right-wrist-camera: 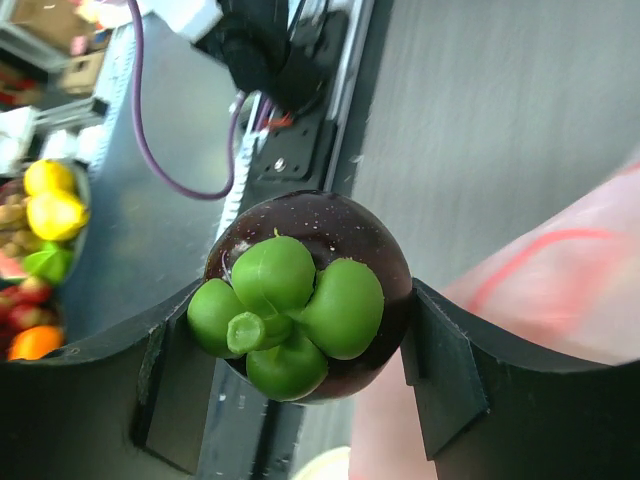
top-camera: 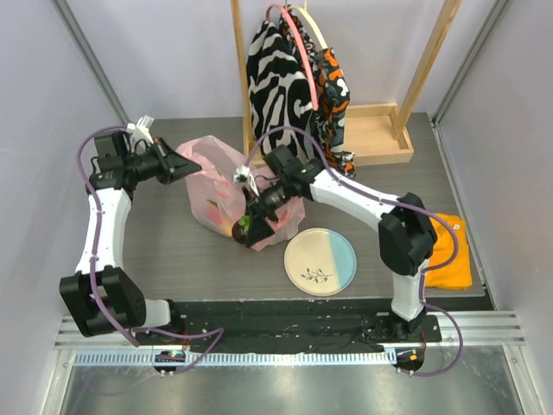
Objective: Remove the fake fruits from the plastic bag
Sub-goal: Adjust the plastic bag at the center of the board, then place the fake fruit on the plate, then adjust the plastic bag at the center of the board.
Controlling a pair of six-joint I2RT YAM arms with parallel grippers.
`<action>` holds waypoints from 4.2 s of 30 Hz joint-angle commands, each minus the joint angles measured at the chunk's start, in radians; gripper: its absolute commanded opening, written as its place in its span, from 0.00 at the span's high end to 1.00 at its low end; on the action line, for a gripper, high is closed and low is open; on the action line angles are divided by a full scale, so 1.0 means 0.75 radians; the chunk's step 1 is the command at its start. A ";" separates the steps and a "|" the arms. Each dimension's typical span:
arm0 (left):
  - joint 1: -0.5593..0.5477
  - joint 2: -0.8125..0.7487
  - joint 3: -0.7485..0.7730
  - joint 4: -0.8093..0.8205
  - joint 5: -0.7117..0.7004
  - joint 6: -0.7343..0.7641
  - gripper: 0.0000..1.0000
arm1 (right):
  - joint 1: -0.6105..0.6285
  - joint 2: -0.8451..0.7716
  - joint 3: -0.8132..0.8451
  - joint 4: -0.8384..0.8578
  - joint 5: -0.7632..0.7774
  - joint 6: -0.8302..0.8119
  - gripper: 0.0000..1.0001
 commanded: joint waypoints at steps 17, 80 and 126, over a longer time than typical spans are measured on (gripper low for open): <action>0.034 -0.042 0.180 0.007 -0.297 0.135 1.00 | 0.164 -0.215 0.120 -0.309 0.004 -0.091 0.50; 0.149 -0.643 0.162 -0.933 -0.219 0.810 1.00 | -0.265 -0.929 -0.666 -0.031 0.659 0.056 0.00; 0.182 -0.586 0.379 -1.197 -0.144 0.699 1.00 | 0.144 -0.032 -0.240 0.628 1.551 1.042 0.25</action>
